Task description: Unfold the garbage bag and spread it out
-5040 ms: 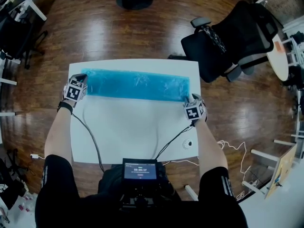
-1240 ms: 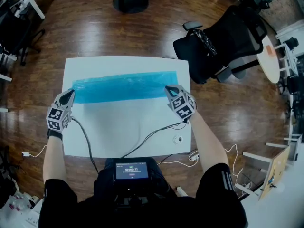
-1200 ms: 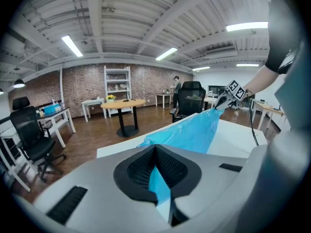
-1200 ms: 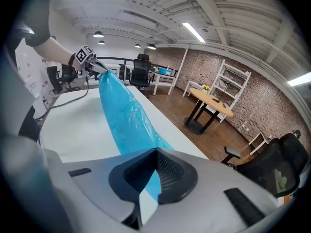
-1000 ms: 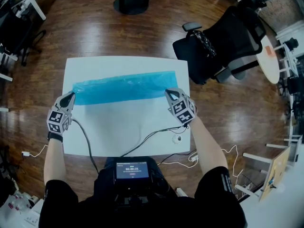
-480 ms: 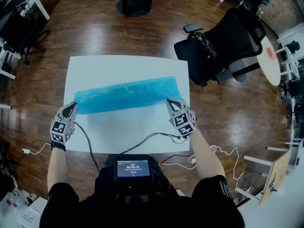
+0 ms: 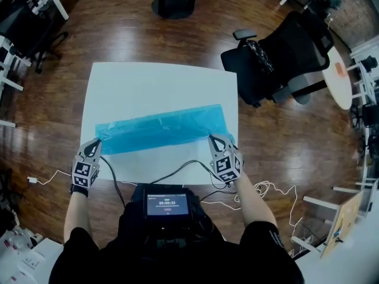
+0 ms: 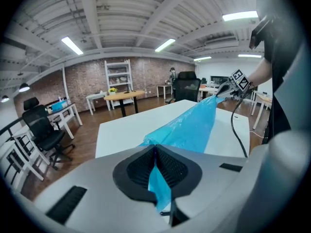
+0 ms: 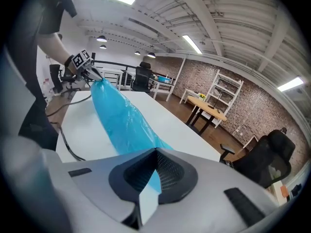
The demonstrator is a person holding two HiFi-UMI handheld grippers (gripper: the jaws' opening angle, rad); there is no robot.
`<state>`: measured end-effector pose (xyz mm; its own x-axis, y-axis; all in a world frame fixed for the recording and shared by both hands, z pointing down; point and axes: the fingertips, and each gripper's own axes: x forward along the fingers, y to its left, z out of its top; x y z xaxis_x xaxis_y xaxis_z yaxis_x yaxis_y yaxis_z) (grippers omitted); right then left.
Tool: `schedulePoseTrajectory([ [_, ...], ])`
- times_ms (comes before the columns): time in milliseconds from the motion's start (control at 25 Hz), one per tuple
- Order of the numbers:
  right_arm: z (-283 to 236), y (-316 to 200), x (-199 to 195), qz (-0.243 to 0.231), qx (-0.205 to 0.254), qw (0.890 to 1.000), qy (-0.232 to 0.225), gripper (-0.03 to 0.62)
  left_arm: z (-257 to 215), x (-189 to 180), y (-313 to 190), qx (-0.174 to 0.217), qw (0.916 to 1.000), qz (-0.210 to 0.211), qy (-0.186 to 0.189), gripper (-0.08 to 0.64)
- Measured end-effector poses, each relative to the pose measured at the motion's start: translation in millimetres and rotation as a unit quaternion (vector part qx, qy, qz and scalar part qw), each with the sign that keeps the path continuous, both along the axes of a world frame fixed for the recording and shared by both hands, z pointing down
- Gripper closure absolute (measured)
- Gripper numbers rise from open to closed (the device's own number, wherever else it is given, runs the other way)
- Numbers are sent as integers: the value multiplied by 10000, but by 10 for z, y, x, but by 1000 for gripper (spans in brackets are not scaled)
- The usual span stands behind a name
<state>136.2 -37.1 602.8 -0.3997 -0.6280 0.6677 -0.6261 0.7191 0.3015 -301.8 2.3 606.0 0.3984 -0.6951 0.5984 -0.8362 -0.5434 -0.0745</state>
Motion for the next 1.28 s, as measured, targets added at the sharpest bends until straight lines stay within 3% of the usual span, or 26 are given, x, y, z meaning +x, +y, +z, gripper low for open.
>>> schedulePoseTrajectory([
  [160,95,177,40,22,-42,10000,38,574,125,30,142,-187,9996,-69,-201,534],
  [280,95,183,60,39,-33,10000,44,574,225,53,182,-458,9980,42,-443,461],
  [440,12,143,57,-38,93,9999,100,574,341,44,255,-682,9878,566,-1282,365],
  [520,-15,145,55,-67,132,9998,112,574,361,17,284,-699,9726,950,-2006,317],
  [640,-21,180,18,-112,162,9997,114,574,157,-15,213,-515,9327,1482,-3248,239],
  [720,-19,197,-11,-135,179,9997,111,574,-92,-58,108,-434,9113,1517,-3803,238],
  [760,-18,202,-26,-133,182,9997,99,574,-226,-81,58,-429,9067,1473,-3929,238],
  [840,-21,217,-60,-140,188,9997,70,574,-490,-15,-19,-392,9105,1529,-3822,239],
  [960,1,255,-93,-214,219,9995,117,574,-826,424,-264,-198,9280,1986,-3146,276],
  [1040,11,274,-126,-270,256,9992,139,574,-1019,767,-611,-90,9407,2130,-2637,367],
  [1120,8,281,-153,-291,285,9991,133,574,-1071,1123,-1001,-221,9487,2226,-2234,368],
  [1160,5,290,-161,-292,294,9991,133,574,-988,1302,-1164,-394,9470,2336,-2171,368],
  [1200,4,304,-171,-293,301,9990,140,574,-823,1468,-1285,-624,9399,2508,-2232,368],
  [1280,0,329,-198,-313,313,9989,159,574,-359,1763,-1387,-1123,9112,2977,-2616,367],
])
